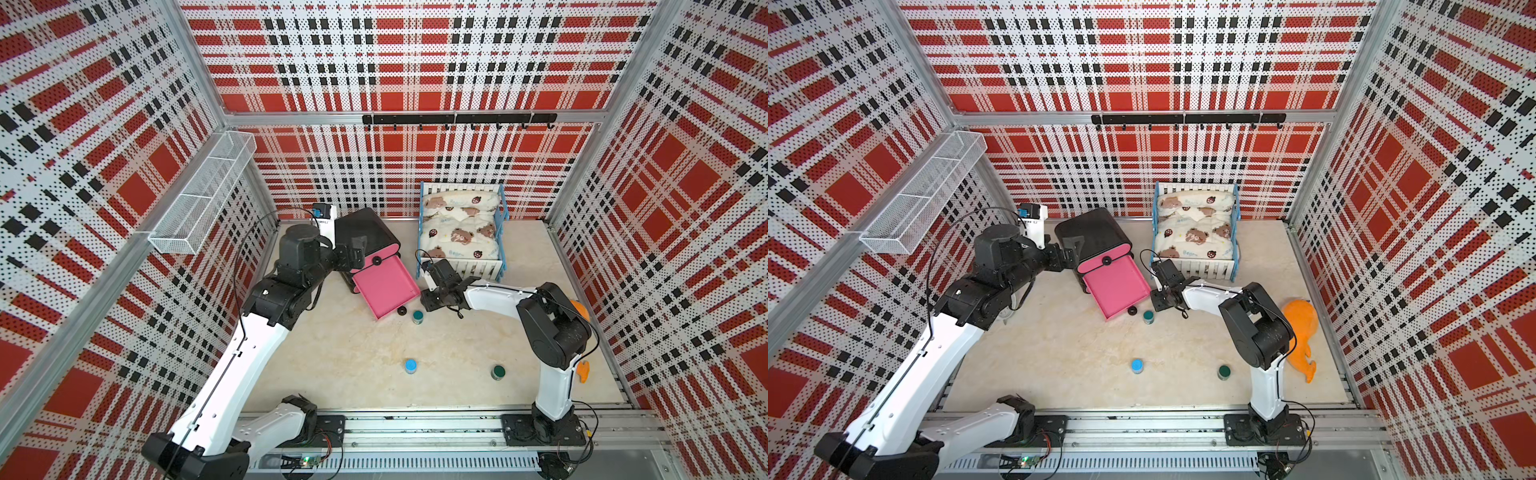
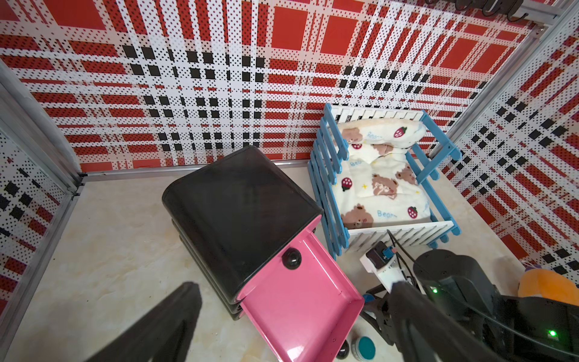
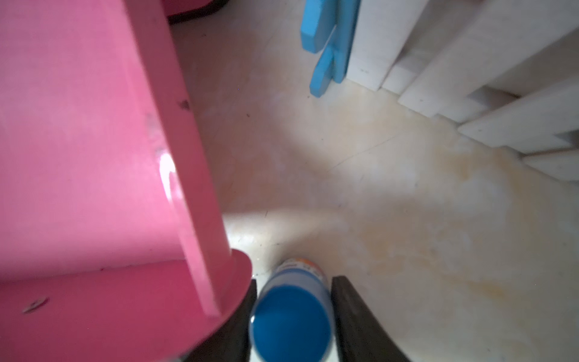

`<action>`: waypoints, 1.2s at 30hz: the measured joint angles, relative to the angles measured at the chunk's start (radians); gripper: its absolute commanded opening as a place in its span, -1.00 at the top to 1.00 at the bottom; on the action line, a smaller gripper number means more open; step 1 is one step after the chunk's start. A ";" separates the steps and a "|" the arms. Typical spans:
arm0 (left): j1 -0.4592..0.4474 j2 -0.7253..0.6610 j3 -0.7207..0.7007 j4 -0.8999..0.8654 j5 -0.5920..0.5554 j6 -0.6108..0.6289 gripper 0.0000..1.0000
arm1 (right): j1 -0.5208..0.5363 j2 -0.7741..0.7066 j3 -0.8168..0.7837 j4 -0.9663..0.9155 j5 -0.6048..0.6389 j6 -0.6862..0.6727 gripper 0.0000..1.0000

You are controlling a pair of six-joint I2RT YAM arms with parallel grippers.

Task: Put the paint cans in the drawer according to color
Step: Pick up the paint can at the center of the board, then place the paint can in the drawer.

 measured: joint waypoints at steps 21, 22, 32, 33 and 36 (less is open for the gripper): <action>-0.003 -0.047 0.001 -0.012 -0.035 -0.007 -0.98 | -0.009 -0.169 0.099 -0.176 0.061 -0.022 0.51; -0.003 -0.050 0.001 -0.013 -0.039 -0.009 -0.98 | -0.002 -0.169 0.112 -0.175 0.058 -0.022 0.51; -0.003 -0.108 0.004 -0.030 -0.040 -0.027 -0.98 | 0.103 -0.117 0.256 -0.140 -0.020 0.007 0.52; -0.003 -0.109 0.004 -0.032 -0.037 -0.029 -0.99 | 0.113 -0.100 0.269 -0.131 -0.020 0.008 0.52; -0.004 -0.116 0.005 -0.044 -0.018 -0.039 -1.00 | 0.131 -0.053 0.289 -0.100 -0.019 0.010 0.52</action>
